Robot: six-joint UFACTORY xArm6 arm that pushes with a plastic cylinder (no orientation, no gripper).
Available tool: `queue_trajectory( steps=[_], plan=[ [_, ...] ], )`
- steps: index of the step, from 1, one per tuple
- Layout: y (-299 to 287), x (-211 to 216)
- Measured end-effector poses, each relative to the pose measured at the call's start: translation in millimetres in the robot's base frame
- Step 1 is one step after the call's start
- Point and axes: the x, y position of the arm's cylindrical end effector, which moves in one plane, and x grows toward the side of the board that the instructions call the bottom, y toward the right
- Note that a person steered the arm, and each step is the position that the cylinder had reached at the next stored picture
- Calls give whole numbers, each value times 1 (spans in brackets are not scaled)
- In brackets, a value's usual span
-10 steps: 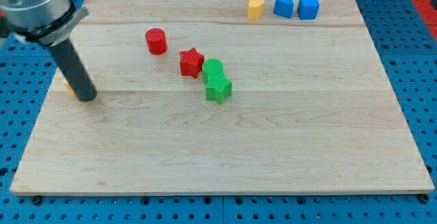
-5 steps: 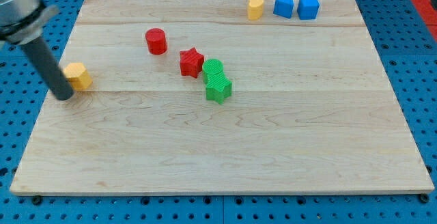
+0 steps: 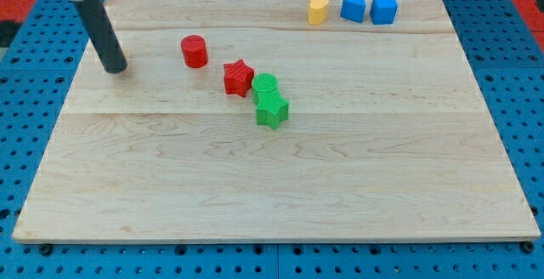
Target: Move the yellow hexagon to the top center
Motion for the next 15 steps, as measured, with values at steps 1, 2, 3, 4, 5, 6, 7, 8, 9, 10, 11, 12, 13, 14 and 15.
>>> queue_trajectory(
  steps=[1,2,3,4,5,6,7,8,9,10,11,12,13,14,15],
  plan=[
    [19,-35],
    [34,-16],
    [-6,18],
    [-60,-10],
    [-29,-58],
    [42,-63],
    [106,-84],
    [133,-86],
    [133,-71],
    [135,-51],
    [160,-42],
    [166,-33],
    [200,-44],
    [237,-70],
    [252,-96]
  ],
)
